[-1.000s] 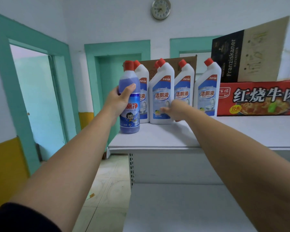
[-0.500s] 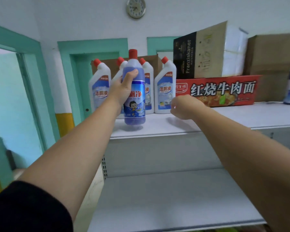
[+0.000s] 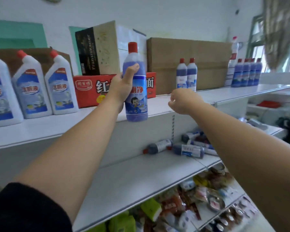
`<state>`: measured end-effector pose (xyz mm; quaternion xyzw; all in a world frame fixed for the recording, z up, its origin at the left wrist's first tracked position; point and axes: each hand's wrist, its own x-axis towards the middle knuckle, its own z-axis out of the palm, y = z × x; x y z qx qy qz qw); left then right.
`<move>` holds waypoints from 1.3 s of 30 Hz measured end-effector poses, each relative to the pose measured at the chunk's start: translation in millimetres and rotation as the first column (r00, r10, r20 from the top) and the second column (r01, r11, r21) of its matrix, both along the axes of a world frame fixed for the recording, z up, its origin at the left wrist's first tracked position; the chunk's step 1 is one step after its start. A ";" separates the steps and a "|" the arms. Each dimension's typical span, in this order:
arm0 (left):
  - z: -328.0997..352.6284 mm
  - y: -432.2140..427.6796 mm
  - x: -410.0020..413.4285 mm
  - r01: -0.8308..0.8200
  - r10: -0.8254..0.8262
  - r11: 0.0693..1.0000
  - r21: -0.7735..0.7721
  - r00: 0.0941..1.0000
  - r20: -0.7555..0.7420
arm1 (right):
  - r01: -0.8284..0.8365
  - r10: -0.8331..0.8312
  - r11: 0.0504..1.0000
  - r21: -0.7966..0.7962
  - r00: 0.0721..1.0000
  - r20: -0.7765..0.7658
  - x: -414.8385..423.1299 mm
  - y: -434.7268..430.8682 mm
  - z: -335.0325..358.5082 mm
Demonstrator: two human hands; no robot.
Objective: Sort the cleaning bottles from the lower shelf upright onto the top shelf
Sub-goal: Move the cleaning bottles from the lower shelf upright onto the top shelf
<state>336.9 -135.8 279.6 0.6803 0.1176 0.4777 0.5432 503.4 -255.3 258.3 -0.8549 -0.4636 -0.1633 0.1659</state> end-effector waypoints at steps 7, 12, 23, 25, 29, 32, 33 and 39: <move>-11.4 -64.3 119.7 0.166 -0.165 0.986 0.007 0.985 -0.042 | 0.152 -0.153 0.988 -0.015 0.988 -0.028 86.0 -91.3 -11.6; -15.1 -96.7 198.9 0.288 -0.288 0.958 -0.016 0.957 -0.034 | 0.274 -0.275 0.961 -0.029 0.960 -0.049 142.4 -144.2 -14.0; -18.0 -143.4 386.6 0.466 -0.468 0.884 -0.046 0.879 -0.094 | 0.504 -0.507 0.862 -0.054 0.860 -0.050 278.4 -215.1 -20.4; -16.6 -145.8 422.7 0.483 -0.485 0.875 -0.042 0.870 -0.087 | 0.524 -0.527 0.849 -0.065 0.849 -0.040 306.6 -220.8 -16.1; -10.5 -146.8 491.9 0.503 -0.504 0.864 -0.037 0.860 -0.086 | 0.548 -0.550 0.834 -0.061 0.834 -0.031 366.5 -227.5 -9.7; -8.6 -148.4 539.1 0.503 -0.506 0.863 -0.049 0.860 -0.066 | 0.544 -0.545 0.838 -0.045 0.838 -0.023 407.9 -230.6 -15.5; -9.2 -149.3 554.6 0.498 -0.501 0.866 -0.058 0.864 -0.060 | 0.545 -0.546 0.837 -0.045 0.837 -0.026 421.6 -231.6 -18.4; -14.6 -163.4 639.9 0.450 -0.454 0.891 -0.063 0.886 -0.089 | 0.564 -0.568 0.822 -0.074 0.820 -0.061 511.6 -249.7 -26.9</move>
